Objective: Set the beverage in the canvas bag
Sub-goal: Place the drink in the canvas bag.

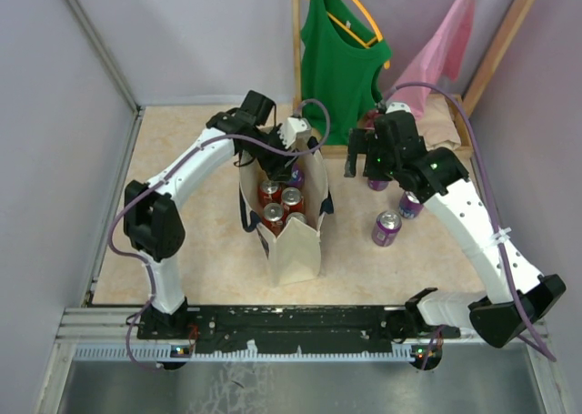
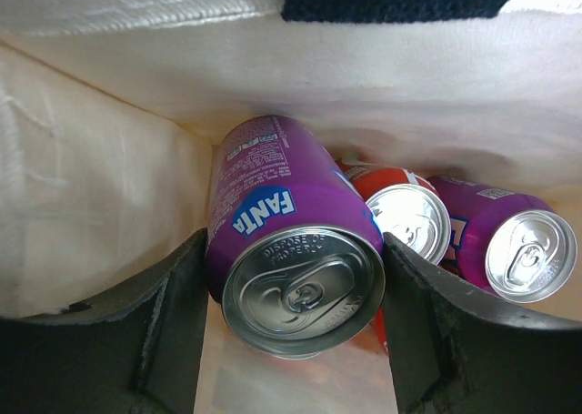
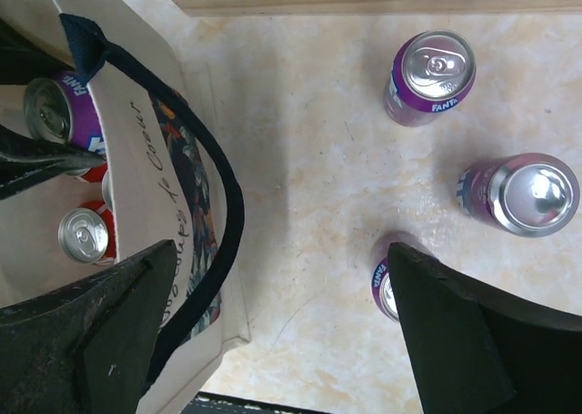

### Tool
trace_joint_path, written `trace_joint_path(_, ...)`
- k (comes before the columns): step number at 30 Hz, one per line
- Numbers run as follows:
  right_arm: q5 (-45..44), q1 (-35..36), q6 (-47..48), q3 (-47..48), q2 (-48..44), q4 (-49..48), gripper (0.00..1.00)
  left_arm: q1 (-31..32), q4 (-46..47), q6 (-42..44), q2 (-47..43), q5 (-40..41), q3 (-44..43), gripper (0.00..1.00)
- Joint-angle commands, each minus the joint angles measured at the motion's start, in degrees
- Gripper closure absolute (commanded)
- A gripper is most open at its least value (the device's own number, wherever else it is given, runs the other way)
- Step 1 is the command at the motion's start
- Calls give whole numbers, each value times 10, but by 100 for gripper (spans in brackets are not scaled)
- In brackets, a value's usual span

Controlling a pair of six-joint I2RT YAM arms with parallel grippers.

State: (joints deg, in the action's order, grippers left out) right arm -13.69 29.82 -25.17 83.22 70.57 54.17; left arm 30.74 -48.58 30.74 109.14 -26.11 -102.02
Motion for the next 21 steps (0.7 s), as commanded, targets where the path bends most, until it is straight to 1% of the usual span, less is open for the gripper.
trace_joint_path(1,-11,-3,-6,4,-24,-11,1,5,7,20,3,-5,-14,100)
trace_joint_path(15,-22,-3,-13,-8,-44,1,1,11,3,12,62,2,-49,100)
trace_joint_path(17,-24,-4,-16,-9,-47,3,1,11,5,9,68,3,-54,98)
trace_joint_path(20,-25,-3,-18,-13,-51,3,1,11,13,3,72,2,-58,90)
trace_joint_path(21,-25,-3,-20,-13,-52,3,1,12,15,3,73,1,-59,85)
